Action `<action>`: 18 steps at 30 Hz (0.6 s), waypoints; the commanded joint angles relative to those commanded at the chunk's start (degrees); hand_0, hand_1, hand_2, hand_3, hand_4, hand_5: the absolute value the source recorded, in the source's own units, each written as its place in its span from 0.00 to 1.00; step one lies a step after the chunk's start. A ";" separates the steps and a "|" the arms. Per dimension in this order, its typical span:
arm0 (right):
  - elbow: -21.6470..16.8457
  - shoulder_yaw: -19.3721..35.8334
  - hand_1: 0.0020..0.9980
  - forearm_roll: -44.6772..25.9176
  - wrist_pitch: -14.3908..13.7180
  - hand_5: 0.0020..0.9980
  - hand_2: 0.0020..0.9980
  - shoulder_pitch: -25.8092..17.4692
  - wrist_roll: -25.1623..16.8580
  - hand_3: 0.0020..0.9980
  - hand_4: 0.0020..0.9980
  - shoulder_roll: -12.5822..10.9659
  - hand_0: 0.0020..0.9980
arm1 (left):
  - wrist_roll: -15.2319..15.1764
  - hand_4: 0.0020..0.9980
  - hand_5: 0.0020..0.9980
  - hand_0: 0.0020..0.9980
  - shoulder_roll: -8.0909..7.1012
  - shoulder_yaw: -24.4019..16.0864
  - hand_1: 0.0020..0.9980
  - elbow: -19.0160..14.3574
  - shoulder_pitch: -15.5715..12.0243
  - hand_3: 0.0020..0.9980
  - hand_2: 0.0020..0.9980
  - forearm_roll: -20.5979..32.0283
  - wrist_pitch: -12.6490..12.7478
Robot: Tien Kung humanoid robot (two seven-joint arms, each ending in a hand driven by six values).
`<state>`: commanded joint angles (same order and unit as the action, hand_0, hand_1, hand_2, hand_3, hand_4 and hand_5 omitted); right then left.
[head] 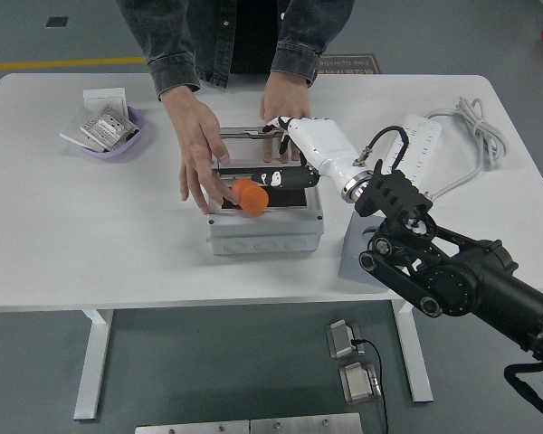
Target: Pick up the cylinder from the cube,place it in the box,flap close box
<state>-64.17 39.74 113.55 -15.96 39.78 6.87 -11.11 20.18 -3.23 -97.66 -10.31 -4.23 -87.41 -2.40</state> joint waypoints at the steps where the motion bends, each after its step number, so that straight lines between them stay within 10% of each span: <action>1: -0.88 0.57 0.20 0.29 0.26 0.56 0.46 -0.22 0.22 0.75 0.98 -0.36 0.15 | -0.01 0.68 0.40 0.64 0.01 0.00 0.66 0.00 -0.03 0.62 0.47 0.03 0.01; 18: -2.71 6.47 0.31 -1.84 1.75 0.75 0.47 0.55 -1.23 0.70 1.00 -0.46 0.21 | 0.17 0.69 0.40 0.64 0.17 -0.29 0.66 0.00 -0.10 0.62 0.46 -0.28 0.01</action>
<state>-66.89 46.20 111.71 -14.21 40.33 5.64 -11.57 20.35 -3.06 -97.95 -10.31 -4.33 -87.69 -2.40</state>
